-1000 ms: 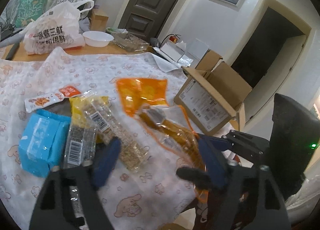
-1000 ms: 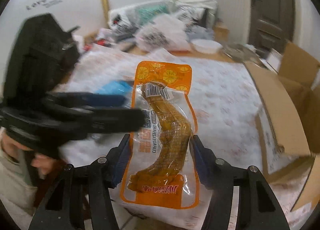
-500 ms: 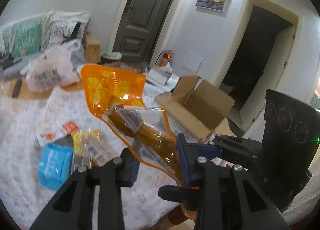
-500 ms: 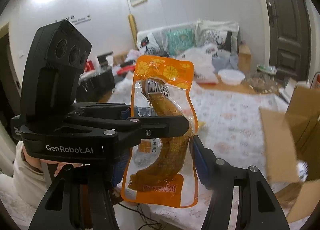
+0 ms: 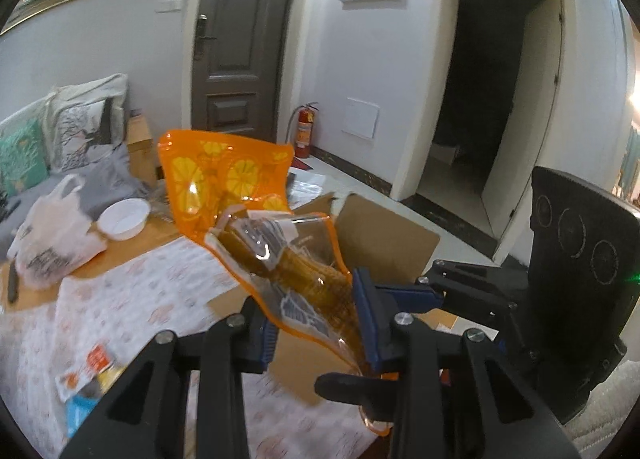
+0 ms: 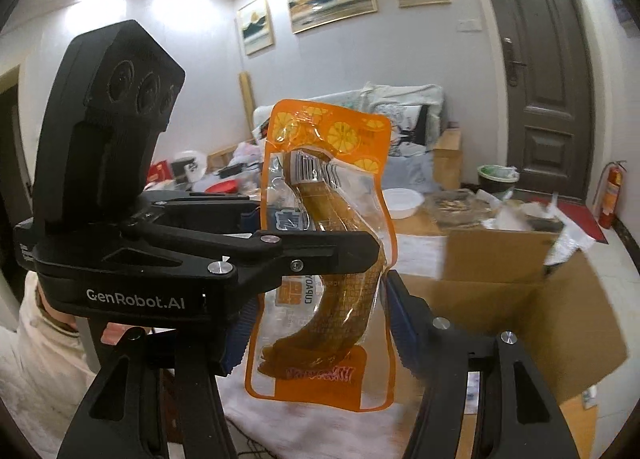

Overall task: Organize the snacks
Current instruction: 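Lift the orange pouch into the cardboard box and release it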

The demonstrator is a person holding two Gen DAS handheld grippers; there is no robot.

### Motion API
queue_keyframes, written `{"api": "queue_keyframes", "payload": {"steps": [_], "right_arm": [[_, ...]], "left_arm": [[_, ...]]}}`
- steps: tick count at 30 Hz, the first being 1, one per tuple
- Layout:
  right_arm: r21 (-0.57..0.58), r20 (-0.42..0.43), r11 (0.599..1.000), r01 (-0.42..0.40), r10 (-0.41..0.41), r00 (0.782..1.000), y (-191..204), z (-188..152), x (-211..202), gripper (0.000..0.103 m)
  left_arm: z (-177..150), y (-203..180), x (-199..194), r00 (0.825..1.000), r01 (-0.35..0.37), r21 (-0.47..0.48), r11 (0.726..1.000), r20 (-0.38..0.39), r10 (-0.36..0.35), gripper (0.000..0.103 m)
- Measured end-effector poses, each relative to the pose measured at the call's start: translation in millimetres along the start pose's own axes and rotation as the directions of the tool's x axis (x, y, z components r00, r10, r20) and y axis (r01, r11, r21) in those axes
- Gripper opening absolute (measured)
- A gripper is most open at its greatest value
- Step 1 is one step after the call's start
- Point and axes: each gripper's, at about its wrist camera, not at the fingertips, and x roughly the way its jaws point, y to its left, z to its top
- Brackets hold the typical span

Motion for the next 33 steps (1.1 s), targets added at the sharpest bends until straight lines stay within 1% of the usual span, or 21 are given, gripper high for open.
{"api": "queue_keyframes", "payload": {"steps": [4,6,11,16,20,22,23,24,26,28,29,30,31,32,33], "right_arm": [[0.021,-0.009,0.999,0.029,-0.028,1.000,-39.5,-8.0,-9.5,0.057],[0.035,-0.022,0.998,0.046,-0.045,0.999,-62.3,-14.2,-8.7,0.058],[0.071,-0.046,0.994,0.079,-0.076,0.996,-101.7,-29.1,-2.4,0.058],[0.086,-0.065,0.991,0.105,-0.099,0.993,-122.8,-35.5,5.3,0.059],[0.084,-0.073,0.989,0.124,-0.118,0.990,-125.0,-37.6,9.4,0.061],[0.088,-0.083,0.988,0.130,-0.123,0.989,-125.2,-40.1,8.5,0.062],[0.087,-0.087,0.987,0.133,-0.126,0.988,-123.6,-41.1,8.5,0.062],[0.084,-0.089,0.987,0.136,-0.128,0.988,-122.6,-41.5,8.0,0.062],[0.075,-0.089,0.985,0.152,-0.146,0.985,-120.7,-41.7,7.1,0.063],[0.073,-0.088,0.984,0.164,-0.157,0.984,-119.6,-41.9,5.7,0.065],[0.077,-0.084,0.984,0.162,-0.155,0.984,-119.0,-41.9,4.1,0.065],[0.079,-0.082,0.984,0.158,-0.151,0.985,-118.7,-41.8,3.2,0.066],[0.079,-0.083,0.984,0.157,-0.150,0.985,-118.7,-41.3,3.3,0.066],[0.076,-0.084,0.984,0.159,-0.153,0.985,-118.1,-41.0,3.0,0.066],[0.071,-0.086,0.984,0.164,-0.158,0.984,-116.7,-40.8,2.3,0.067]], "left_arm": [[15.7,-18.2,46.7,0.999,0.019,0.034,0.999,-0.051,-0.018,0.031],[19.4,-26.1,68.4,0.997,0.023,0.047,0.999,-0.079,-0.019,0.031],[27.4,-35.0,117.8,0.990,0.024,0.062,0.998,-0.138,-0.015,0.031],[30.9,-36.8,147.2,0.984,0.022,0.070,0.997,-0.175,-0.009,0.031],[29.8,-34.8,160.1,0.981,0.039,0.066,0.997,-0.195,-0.025,0.032],[26.8,-36.5,164.0,0.978,0.033,0.071,0.997,-0.206,-0.018,0.035],[26.5,-35.7,165.3,0.978,0.029,0.072,0.997,-0.209,-0.013,0.038],[26.5,-34.0,166.8,0.978,0.024,0.072,0.997,-0.210,-0.008,0.046],[24.2,-32.7,166.0,0.979,0.016,0.063,0.998,-0.204,-0.003,0.057],[23.3,-30.1,166.7,0.978,0.015,0.055,0.998,-0.209,-0.003,0.059],[23.3,-29.2,166.3,0.978,0.012,0.053,0.998,-0.208,-0.001,0.063],[23.3,-27.4,165.3,0.979,0.004,0.054,0.999,-0.201,0.007,0.074],[23.6,-25.7,163.0,0.981,-0.010,0.054,0.998,-0.192,0.020,0.079],[24.2,-24.0,159.3,0.984,-0.022,0.049,0.999,-0.176,0.031,0.082],[25.2,-21.9,156.6,0.985,-0.021,0.043,0.999,-0.172,0.028,0.083]]}}
